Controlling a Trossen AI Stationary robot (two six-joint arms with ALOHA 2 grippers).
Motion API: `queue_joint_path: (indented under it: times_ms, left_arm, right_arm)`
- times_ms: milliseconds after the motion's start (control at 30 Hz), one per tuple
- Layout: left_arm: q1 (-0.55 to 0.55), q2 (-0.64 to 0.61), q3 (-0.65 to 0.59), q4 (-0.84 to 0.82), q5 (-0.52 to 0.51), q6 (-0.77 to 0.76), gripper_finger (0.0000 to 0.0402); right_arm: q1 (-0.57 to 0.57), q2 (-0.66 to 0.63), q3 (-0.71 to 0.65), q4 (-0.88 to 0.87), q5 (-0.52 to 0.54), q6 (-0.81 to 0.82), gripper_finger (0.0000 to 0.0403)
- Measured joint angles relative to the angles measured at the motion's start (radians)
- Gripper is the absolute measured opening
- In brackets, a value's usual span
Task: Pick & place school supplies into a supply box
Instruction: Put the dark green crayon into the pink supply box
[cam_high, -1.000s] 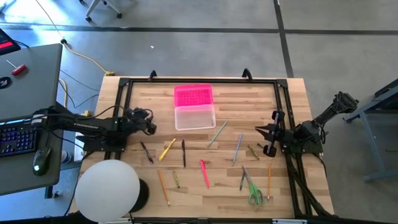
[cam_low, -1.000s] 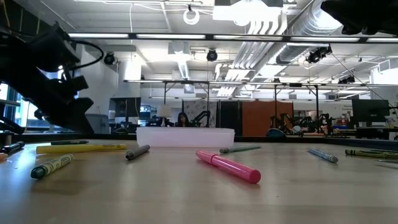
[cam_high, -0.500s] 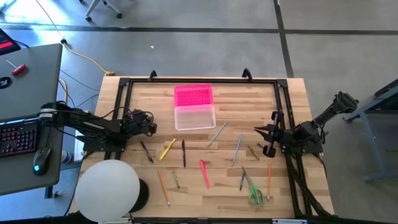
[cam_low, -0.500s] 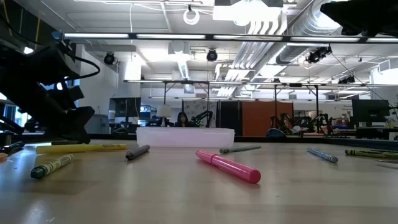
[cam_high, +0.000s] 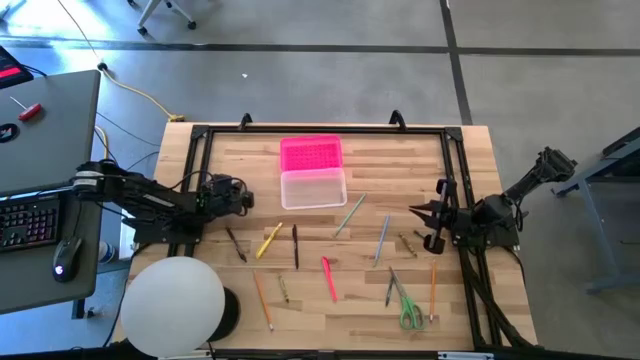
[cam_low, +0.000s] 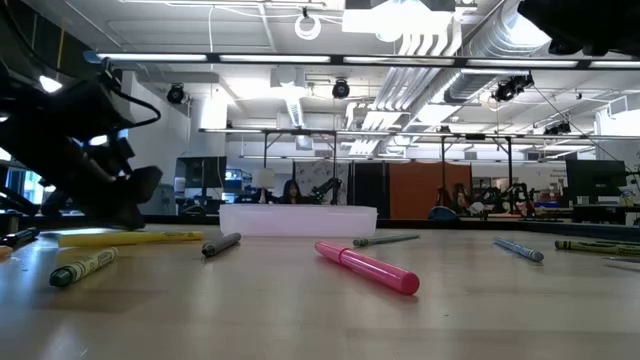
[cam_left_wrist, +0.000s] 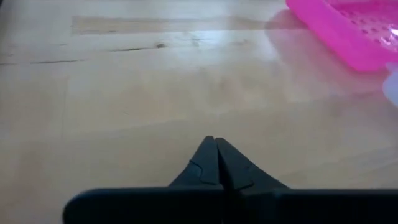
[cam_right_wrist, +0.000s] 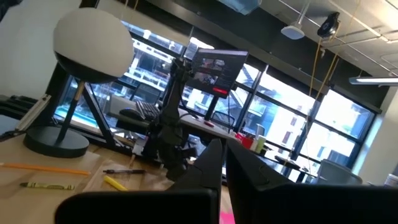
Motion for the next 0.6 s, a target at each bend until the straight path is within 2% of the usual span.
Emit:
queue_joint_path:
  times_ms: [100, 200, 333, 467, 600]
  left_arm:
    - [-0.001, 0.004, 0.010, 0.104, 0.047, 0.037, 0.0023]
    - [-0.001, 0.006, 0.049, 0.170, 0.102, 0.146, 0.0010]
    - [-0.001, 0.003, 0.120, 0.127, 0.101, 0.228, 0.0022]
    - [-0.001, 0.003, 0.133, 0.044, 0.095, 0.217, 0.0043]
    - [-0.001, 0.003, 0.133, 0.042, 0.136, 0.116, 0.0056]
  right_arm:
    - [0.000, 0.000, 0.000, 0.011, 0.001, -0.001, 0.0000]
    - [0.000, 0.000, 0.000, 0.017, 0.001, 0.000, 0.0000]
    - [0.000, 0.000, 0.000, 0.017, 0.002, 0.000, 0.0000]
    - [0.000, 0.000, 0.000, 0.017, 0.002, 0.000, 0.0000]
    - [0.000, 0.000, 0.000, 0.017, 0.000, 0.022, 0.0000]
